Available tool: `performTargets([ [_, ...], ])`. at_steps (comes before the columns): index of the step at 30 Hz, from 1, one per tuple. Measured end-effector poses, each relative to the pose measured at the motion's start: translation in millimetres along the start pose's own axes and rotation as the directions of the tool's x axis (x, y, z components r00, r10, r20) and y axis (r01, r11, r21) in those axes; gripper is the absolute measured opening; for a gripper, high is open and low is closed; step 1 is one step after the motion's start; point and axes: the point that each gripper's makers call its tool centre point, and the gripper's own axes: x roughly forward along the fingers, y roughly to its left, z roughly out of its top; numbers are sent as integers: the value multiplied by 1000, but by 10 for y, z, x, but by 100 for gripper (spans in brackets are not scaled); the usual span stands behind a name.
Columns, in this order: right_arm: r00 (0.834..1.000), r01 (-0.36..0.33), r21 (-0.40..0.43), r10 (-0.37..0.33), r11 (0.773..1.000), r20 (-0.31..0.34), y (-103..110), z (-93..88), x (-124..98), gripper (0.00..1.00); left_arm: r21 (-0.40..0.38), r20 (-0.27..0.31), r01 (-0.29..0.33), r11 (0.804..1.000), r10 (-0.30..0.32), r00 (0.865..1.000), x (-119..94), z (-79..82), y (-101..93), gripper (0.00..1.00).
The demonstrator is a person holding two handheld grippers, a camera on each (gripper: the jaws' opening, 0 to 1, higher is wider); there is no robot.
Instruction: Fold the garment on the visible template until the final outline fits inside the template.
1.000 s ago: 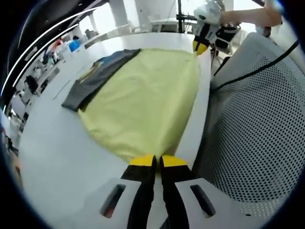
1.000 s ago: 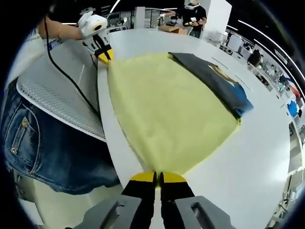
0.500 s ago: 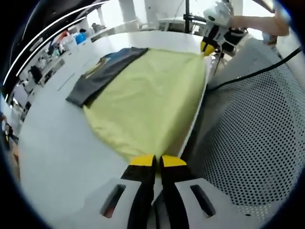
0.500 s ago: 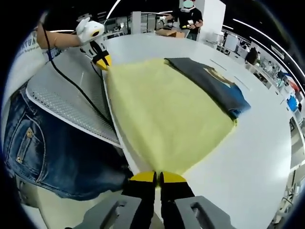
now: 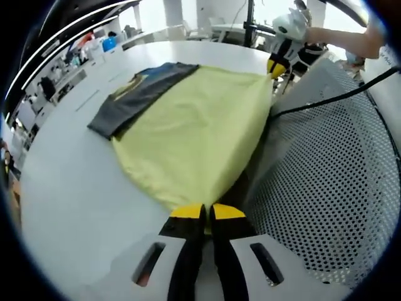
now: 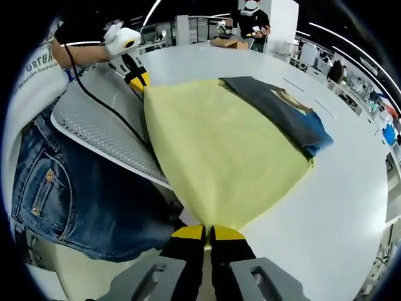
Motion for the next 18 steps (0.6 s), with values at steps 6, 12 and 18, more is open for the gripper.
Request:
performTargets([
  [6, 1000, -17, -18, 17, 1000, 2, 82, 72, -70, 0, 36, -26, 31, 999, -30, 999, -99, -24, -41, 1],
  [12, 999, 22, -39, -21, 999, 28, -26, 210, -142, 0, 50, -14, 29, 998, -28, 1000, -171, 98, 41, 1],
  [18, 996, 73, -58, -70, 996, 55, -195, 348, -210, 0, 80, -9, 28, 996, -28, 1000, -220, 209, 157, 1],
])
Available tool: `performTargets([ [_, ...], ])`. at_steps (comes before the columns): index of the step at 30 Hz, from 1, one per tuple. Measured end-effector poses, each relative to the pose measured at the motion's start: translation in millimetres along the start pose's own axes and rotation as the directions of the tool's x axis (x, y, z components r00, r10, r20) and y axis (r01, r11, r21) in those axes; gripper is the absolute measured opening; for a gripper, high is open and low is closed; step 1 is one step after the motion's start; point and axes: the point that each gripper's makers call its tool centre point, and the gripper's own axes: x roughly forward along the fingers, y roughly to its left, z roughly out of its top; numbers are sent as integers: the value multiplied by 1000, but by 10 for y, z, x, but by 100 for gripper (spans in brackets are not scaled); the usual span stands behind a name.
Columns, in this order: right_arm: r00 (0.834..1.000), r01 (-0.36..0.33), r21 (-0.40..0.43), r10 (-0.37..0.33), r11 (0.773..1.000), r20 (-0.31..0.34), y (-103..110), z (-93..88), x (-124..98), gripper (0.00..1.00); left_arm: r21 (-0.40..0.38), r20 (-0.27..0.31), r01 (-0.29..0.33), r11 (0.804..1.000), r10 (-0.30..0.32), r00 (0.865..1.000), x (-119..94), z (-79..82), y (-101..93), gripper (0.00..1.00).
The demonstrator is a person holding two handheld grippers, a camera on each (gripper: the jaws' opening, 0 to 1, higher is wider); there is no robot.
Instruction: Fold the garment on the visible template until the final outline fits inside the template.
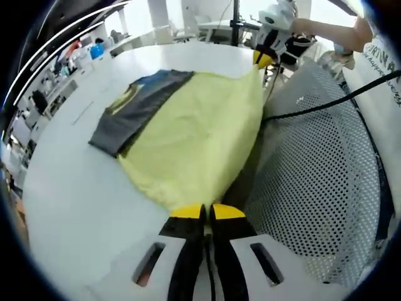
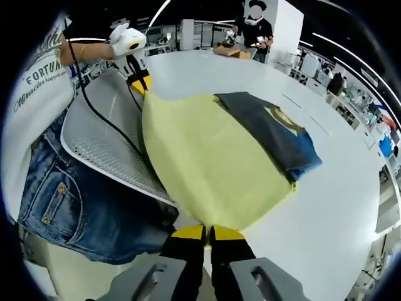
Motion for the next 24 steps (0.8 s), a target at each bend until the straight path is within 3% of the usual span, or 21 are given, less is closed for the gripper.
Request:
performTargets([
  [11, 1000, 29, -36, -29, 999, 0, -205, 144, -40, 0, 19, 20, -25, 1000, 24, 1000, -71, 167, 267, 1],
  [24, 992, 123, -61, -121, 991, 38, -568, 393, -87, 0, 30, 38, -56, 998, 55, 998, -131, 357, 555, 0],
])
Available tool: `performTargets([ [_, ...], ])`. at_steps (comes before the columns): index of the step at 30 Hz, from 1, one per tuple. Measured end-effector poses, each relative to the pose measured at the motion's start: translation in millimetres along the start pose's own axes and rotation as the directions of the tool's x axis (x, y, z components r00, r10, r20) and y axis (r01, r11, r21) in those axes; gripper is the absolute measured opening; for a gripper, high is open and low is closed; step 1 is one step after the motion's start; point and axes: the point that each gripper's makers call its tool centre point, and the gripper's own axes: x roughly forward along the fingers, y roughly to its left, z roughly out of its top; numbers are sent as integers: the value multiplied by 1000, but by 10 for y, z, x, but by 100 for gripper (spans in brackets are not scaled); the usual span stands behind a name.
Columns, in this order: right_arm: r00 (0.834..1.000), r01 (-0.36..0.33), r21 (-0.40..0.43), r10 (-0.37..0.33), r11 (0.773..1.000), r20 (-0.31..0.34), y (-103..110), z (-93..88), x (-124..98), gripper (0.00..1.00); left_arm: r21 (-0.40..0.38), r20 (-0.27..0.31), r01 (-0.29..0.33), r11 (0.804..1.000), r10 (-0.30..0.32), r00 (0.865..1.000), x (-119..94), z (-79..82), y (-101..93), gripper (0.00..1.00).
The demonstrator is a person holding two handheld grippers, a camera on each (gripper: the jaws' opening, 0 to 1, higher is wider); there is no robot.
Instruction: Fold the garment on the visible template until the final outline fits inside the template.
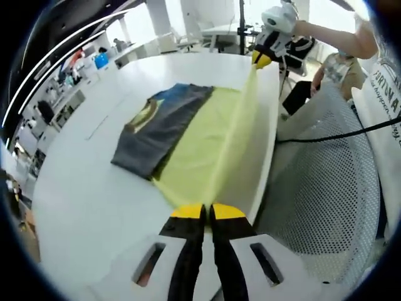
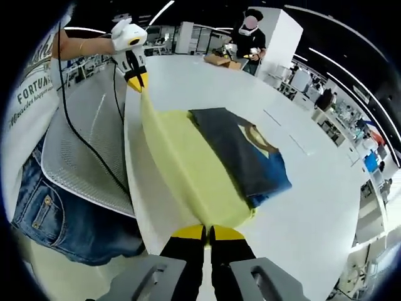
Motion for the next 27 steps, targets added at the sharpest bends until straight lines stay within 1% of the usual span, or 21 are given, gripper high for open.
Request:
performTargets([
  [6, 1000, 24, -29, -24, 999, -1, -149, 86, 18, 0, 29, -7, -5, 1000, 6, 1000, -4, 69, 115, 0],
  [8, 1000, 26, -37, -26, 999, -5, -193, 108, 25, 0, 49, -2, -10, 999, 10, 1000, 7, 93, 177, 0],
  [12, 999, 30, -60, -31, 998, -13, -262, 145, 45, 0, 38, 8, -20, 999, 19, 1000, 14, 122, 276, 0],
  [16, 999, 45, -59, -46, 997, -20, -347, 183, 52, 0, 39, 17, -35, 999, 34, 999, 13, 171, 386, 0],
  [18, 998, 58, -60, -60, 997, -27, -398, 196, 61, 0, 63, 27, -50, 997, 49, 998, 10, 230, 451, 1],
  [21, 996, 73, -62, -75, 995, -39, -458, 202, 73, 0, 62, 27, -67, 996, 65, 998, 21, 306, 534, 1],
  [23, 995, 92, -60, -94, 994, -43, -514, 219, 74, 0, 92, 30, -82, 992, 80, 996, 10, 364, 593, 1],
  [25, 993, 111, -46, -113, 993, -36, -567, 258, 68, 0, 84, 32, -86, 993, 84, 996, -5, 388, 638, 1],
  [27, 991, 123, -53, -125, 991, -39, -606, 284, 62, 0, 64, 47, -84, 994, 81, 996, -24, 415, 678, 1],
])
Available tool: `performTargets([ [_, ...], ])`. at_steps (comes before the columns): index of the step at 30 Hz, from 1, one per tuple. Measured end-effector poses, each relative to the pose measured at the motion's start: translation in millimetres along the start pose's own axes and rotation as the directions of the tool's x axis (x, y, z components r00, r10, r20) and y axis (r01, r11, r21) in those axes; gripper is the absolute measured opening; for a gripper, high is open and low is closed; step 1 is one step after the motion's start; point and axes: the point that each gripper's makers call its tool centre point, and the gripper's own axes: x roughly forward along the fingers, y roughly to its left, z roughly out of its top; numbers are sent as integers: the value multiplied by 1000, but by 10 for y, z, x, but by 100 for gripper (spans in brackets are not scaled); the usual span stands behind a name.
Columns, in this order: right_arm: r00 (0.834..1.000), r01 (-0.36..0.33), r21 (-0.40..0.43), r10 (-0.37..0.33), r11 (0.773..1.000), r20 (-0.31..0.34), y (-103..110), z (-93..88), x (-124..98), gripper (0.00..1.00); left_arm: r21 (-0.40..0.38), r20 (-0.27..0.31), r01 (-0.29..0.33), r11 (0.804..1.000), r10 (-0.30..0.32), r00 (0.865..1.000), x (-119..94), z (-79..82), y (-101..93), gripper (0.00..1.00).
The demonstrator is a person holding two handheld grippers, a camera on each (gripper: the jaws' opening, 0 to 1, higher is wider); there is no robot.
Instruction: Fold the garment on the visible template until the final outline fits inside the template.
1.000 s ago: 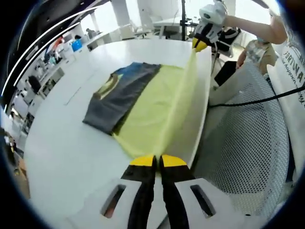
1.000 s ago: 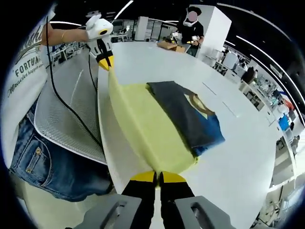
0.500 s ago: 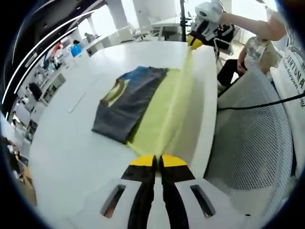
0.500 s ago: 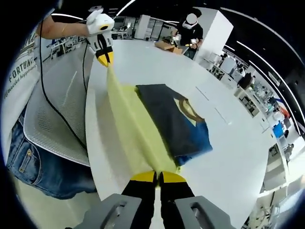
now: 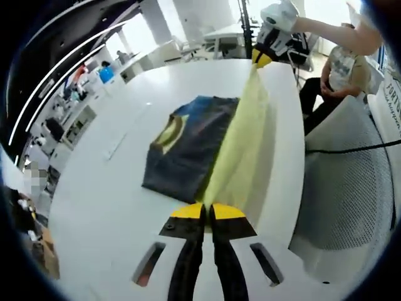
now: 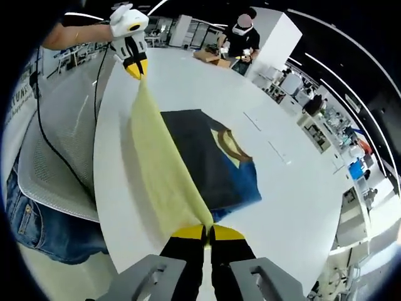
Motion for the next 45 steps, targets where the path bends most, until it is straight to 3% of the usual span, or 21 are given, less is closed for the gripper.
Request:
performTargets([
  [13, 997, 75, -61, -76, 995, -20, -302, 156, 55, 0, 30, 21, -47, 998, 46, 999, 15, 161, 317, 1],
  [27, 991, 130, -72, -131, 989, -13, -650, 280, 188, 0, 58, 28, -89, 994, 87, 996, 133, 306, 674, 1],
  [45, 976, 218, -25, -218, 976, -2, -1099, 398, 436, 0, 77, 12, -181, 981, 180, 984, 329, 445, 1099, 0],
])
